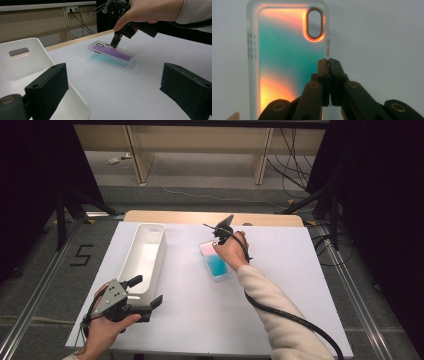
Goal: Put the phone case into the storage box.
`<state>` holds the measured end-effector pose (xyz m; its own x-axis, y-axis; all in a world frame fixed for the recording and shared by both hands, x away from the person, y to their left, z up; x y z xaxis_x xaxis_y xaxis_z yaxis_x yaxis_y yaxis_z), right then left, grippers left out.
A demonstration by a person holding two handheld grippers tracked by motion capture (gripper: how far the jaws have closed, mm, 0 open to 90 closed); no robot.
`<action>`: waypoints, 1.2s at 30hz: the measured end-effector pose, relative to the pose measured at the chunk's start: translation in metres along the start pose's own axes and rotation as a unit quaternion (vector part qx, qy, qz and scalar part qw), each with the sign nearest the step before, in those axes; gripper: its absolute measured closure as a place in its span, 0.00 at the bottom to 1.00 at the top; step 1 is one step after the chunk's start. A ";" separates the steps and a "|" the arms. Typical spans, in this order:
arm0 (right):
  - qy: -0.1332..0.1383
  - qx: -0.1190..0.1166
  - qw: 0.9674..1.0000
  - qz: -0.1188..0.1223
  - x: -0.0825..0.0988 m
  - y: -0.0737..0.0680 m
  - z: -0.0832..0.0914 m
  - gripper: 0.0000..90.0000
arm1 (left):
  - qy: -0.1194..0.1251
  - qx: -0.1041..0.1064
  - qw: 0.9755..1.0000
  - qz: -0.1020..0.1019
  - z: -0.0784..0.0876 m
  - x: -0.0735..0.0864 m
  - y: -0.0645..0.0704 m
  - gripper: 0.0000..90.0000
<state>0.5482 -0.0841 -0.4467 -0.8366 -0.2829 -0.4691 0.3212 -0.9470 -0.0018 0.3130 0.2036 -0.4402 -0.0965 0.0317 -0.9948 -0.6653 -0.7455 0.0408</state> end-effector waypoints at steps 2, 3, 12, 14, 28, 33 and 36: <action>0.002 0.002 1.000 0.003 0.000 0.000 0.001 0.99 | 0.000 0.000 1.000 0.000 0.000 0.000 0.000 0.08; 0.006 0.001 1.000 0.010 0.000 0.002 0.001 0.99 | 0.000 0.000 1.000 0.000 0.000 0.000 0.000 0.08; 0.018 -0.002 1.000 0.016 0.001 0.006 0.003 0.99 | -0.001 0.000 1.000 0.000 0.000 0.000 0.000 0.08; 0.014 -0.004 1.000 -0.006 0.002 0.004 0.004 0.99 | -0.001 0.000 1.000 0.000 0.000 0.000 0.000 0.08; 0.049 -0.008 0.999 0.001 0.005 0.010 0.007 0.99 | -0.002 -0.001 1.000 0.001 0.000 0.000 0.000 0.08; 0.060 -0.011 0.998 -0.003 0.006 0.012 0.010 0.99 | 0.001 0.001 1.000 0.001 -0.001 0.001 0.000 0.08; 0.070 -0.017 0.997 0.004 0.008 0.015 0.010 0.99 | 0.000 0.002 1.000 0.001 -0.001 0.001 0.000 0.08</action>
Point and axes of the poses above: each handheld gripper's, and its own axes: z roughly backward along the jaws, x roughly out of its underside, y roughly to its right, the point moved 1 cm from there along -z, roughly forward along the jaws, and after that the axes turned 8 degrees about y, right-handed, at the moved point
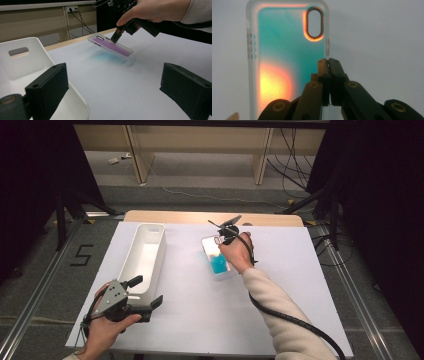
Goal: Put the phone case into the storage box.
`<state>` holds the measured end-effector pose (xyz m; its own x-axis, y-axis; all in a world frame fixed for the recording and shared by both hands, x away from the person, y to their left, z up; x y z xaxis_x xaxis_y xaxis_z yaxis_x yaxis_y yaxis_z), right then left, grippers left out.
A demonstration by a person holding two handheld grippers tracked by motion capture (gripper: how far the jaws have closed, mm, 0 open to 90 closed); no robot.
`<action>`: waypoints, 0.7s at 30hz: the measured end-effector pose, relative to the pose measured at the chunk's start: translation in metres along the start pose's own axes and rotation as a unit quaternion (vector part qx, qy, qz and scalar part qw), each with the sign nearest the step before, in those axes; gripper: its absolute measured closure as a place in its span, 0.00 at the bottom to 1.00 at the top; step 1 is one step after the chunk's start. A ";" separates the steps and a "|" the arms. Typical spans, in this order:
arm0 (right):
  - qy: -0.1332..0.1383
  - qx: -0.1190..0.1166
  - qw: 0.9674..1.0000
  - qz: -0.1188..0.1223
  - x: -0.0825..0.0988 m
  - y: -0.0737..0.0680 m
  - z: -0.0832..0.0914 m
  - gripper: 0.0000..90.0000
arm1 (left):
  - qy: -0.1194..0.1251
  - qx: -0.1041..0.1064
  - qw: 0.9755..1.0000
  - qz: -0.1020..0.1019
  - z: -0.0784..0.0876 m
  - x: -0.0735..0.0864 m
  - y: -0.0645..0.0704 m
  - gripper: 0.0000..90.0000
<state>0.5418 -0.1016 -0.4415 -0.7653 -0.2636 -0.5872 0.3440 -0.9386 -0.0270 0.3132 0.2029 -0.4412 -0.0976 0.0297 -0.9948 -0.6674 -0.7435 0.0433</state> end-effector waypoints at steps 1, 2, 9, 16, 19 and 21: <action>0.003 0.000 1.000 -0.009 0.000 -0.001 0.001 0.99 | 0.001 0.000 1.000 0.000 0.000 0.000 0.000 0.08; 0.005 -0.002 1.000 -0.003 0.000 0.000 0.001 0.99 | 0.001 0.000 1.000 0.000 0.000 0.000 0.000 0.08; 0.036 -0.008 0.999 0.007 0.002 0.003 0.002 0.99 | 0.000 -0.001 1.000 0.000 0.000 0.000 0.000 0.08; 0.063 -0.014 0.998 0.008 0.002 0.004 0.011 0.99 | -0.003 -0.004 1.000 -0.001 0.000 0.000 0.001 0.08; 0.076 -0.015 0.997 0.007 0.004 0.004 0.014 0.99 | -0.003 -0.004 1.000 -0.002 0.000 0.000 0.001 0.09; 0.083 -0.014 0.996 0.002 0.005 0.004 0.016 0.99 | -0.002 -0.004 1.000 0.000 0.000 0.000 0.001 0.09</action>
Point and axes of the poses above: each handheld gripper's, and its own axes: z roughly backward along the jaws, x roughly out of its underside, y roughly to its right, the point moved 1 cm from there along -z, roughly forward along the jaws, and after that the axes turned 8 degrees about y, right-handed, at the moved point
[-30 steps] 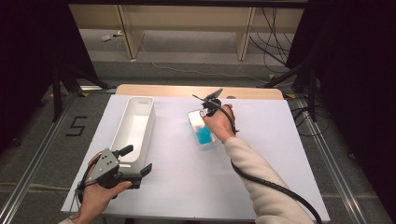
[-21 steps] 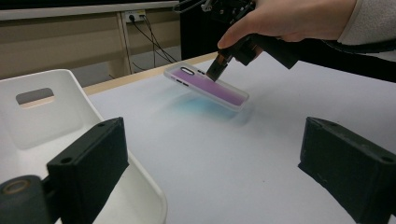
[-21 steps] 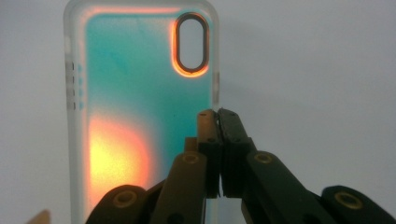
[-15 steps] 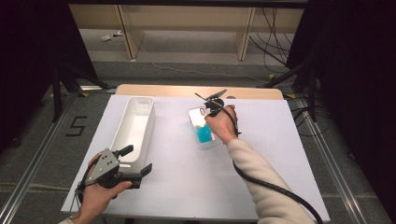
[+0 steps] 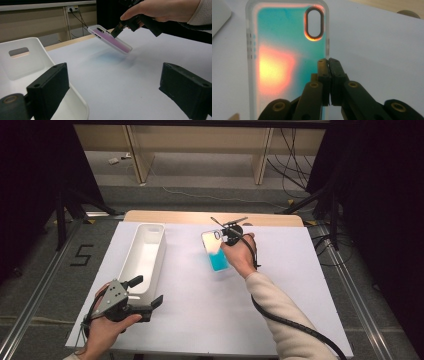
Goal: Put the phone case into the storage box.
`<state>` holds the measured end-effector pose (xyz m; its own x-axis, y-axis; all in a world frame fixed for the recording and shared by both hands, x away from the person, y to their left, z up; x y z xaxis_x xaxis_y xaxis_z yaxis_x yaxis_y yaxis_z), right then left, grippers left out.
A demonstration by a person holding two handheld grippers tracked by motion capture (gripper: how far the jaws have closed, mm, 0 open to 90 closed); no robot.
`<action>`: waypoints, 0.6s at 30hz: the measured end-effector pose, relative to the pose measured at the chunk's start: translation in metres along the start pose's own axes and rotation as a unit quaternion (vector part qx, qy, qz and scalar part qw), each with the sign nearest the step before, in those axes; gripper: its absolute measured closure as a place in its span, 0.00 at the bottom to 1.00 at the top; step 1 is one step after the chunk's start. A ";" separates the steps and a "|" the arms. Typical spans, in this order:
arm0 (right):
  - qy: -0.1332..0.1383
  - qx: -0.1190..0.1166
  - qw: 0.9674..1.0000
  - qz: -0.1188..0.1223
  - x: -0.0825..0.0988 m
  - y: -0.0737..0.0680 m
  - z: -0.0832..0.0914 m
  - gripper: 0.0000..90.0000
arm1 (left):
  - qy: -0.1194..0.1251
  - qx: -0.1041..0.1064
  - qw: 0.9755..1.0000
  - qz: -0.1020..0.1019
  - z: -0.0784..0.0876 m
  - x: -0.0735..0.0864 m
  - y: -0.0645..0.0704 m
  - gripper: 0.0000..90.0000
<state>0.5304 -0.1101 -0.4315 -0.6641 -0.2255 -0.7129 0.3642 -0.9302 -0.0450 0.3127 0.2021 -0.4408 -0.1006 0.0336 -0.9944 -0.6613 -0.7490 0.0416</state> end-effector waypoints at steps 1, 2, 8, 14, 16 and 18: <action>0.003 0.000 1.000 0.000 0.000 0.000 0.001 0.99 | 0.000 -0.001 1.000 0.000 0.000 0.000 0.000 0.09; 0.007 -0.003 1.000 -0.004 0.001 0.000 0.002 0.99 | 0.000 -0.002 1.000 -0.001 0.000 0.000 0.000 0.09; 0.027 -0.010 1.000 0.003 0.003 0.000 0.010 0.99 | 0.011 -0.002 1.000 0.004 -0.003 -0.003 0.002 0.11; 0.043 -0.016 0.999 0.005 0.007 -0.002 0.017 0.99 | 0.011 -0.007 1.000 -0.001 -0.008 -0.008 0.007 0.13; 0.046 -0.015 0.999 -0.014 0.009 -0.006 0.020 0.99 | 0.013 -0.007 1.000 0.001 -0.011 -0.010 0.008 0.14; 0.055 -0.018 0.998 -0.003 0.011 -0.005 0.023 0.99 | 0.017 -0.005 1.000 0.003 -0.015 -0.012 0.011 0.15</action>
Point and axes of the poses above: each handheld gripper's, and its own axes: z roughly backward along the jaws, x roughly out of its underside, y roughly to its right, the point moved 1 cm from there along -z, roughly forward along the jaws, and after that the axes turned 8 degrees about y, right-handed, at the moved point
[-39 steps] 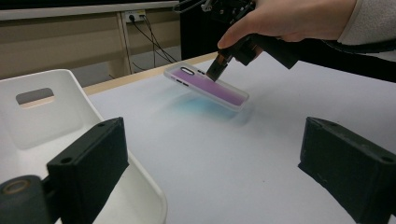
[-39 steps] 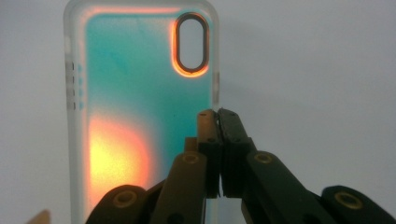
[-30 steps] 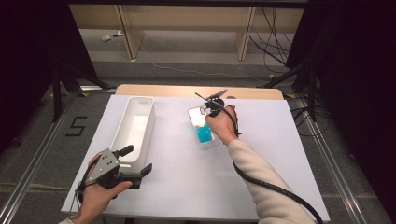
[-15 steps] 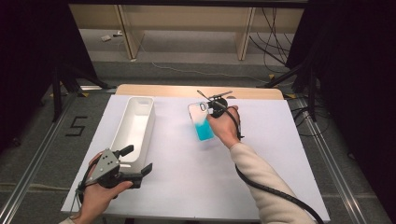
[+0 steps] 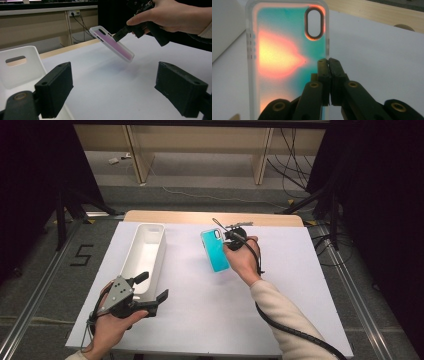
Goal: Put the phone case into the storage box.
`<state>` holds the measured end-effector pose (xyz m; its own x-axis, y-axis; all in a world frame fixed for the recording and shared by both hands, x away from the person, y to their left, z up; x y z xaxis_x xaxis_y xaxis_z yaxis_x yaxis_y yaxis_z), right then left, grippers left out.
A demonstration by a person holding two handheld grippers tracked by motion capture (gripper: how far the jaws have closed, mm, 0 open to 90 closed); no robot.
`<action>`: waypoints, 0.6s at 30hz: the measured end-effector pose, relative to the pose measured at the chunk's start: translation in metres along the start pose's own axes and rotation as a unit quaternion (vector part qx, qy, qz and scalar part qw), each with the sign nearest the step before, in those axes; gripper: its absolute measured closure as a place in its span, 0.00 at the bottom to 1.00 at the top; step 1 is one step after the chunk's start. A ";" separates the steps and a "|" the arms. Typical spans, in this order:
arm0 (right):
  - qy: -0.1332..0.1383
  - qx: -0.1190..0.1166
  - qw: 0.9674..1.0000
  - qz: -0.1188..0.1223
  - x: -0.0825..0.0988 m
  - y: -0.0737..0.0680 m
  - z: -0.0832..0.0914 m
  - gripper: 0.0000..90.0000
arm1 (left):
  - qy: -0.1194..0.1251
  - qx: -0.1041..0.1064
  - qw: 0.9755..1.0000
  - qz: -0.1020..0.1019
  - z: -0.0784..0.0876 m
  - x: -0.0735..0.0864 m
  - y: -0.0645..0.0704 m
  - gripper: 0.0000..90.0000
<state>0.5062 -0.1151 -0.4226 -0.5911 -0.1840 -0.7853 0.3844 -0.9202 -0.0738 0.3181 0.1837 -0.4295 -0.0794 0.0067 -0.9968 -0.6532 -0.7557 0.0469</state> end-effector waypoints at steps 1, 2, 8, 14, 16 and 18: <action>0.001 -0.003 1.000 0.011 0.001 0.001 0.002 0.99 | -0.003 -0.002 1.000 -0.002 -0.002 -0.002 0.001 0.16; 0.002 -0.003 1.000 0.009 0.002 0.000 0.004 0.99 | -0.005 -0.003 1.000 -0.001 -0.005 -0.004 0.003 0.16; 0.017 -0.009 1.000 0.013 0.004 -0.004 0.017 0.99 | -0.012 -0.004 1.000 0.000 -0.028 -0.014 0.008 0.18; 0.037 -0.014 0.999 0.020 0.003 -0.012 0.028 0.99 | -0.033 -0.020 0.999 -0.010 -0.057 -0.021 0.013 0.20; 0.042 -0.015 0.999 0.022 0.003 -0.015 0.031 0.99 | -0.036 -0.025 0.999 -0.008 -0.066 -0.023 0.015 0.21; 0.046 -0.017 0.998 0.025 0.002 -0.017 0.035 0.99 | -0.036 -0.029 0.999 -0.004 -0.075 -0.025 0.016 0.22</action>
<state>0.4732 -0.1120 -0.4015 -0.5031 -0.1955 -0.8418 0.4369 -0.8980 -0.0525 0.3661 0.1229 -0.4084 -0.1295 0.0591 -0.9898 -0.6090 -0.7925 0.0323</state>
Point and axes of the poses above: each handheld gripper's, and its own axes: z roughly backward along the jaws, x roughly out of its underside, y roughly to its right, the point moved 1 cm from there along -z, roughly forward along the jaws, and after that the axes turned 8 degrees about y, right-handed, at the moved point
